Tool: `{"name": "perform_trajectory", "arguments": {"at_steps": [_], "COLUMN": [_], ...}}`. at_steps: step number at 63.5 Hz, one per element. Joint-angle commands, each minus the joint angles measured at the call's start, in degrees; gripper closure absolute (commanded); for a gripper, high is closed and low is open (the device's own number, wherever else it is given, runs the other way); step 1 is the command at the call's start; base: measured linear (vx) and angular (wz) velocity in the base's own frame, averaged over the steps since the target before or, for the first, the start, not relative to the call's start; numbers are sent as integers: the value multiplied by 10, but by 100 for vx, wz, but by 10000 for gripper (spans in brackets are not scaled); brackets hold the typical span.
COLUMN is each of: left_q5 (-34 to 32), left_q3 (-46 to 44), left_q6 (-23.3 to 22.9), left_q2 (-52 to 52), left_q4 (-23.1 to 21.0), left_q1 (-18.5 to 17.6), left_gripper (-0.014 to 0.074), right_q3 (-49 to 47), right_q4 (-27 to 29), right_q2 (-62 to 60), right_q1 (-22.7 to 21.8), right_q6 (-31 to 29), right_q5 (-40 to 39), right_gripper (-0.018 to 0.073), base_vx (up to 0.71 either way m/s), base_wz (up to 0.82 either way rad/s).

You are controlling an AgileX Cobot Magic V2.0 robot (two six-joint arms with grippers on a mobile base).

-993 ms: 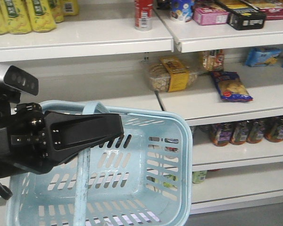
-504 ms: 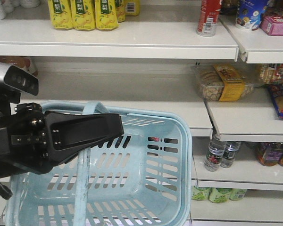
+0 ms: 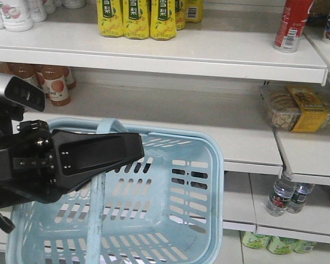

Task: Place coke in basket with both arms
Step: 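Drive the base toward the snack and drink shelves carrying the basket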

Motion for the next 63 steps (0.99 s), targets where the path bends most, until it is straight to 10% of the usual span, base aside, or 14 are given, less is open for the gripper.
{"name": "perform_trajectory", "arguments": {"at_steps": [1,63], "left_q5": [-102,-102], "left_q3": [-14,-14], "left_q6": [6,6], "left_q2": [-13,-13], "left_q4": [-48,-48], "left_q1": [-3,-3], "left_gripper": [603,603], "right_q3": [4,4], "right_q4": [-4,-4], "right_q2": [-7,-7], "right_q1": [-3,-3], "right_q6": [-4,-4], "right_q5": [-42,-42], "right_gripper": [564,564], "base_vx": [5,6], "base_wz": [14,1]}}
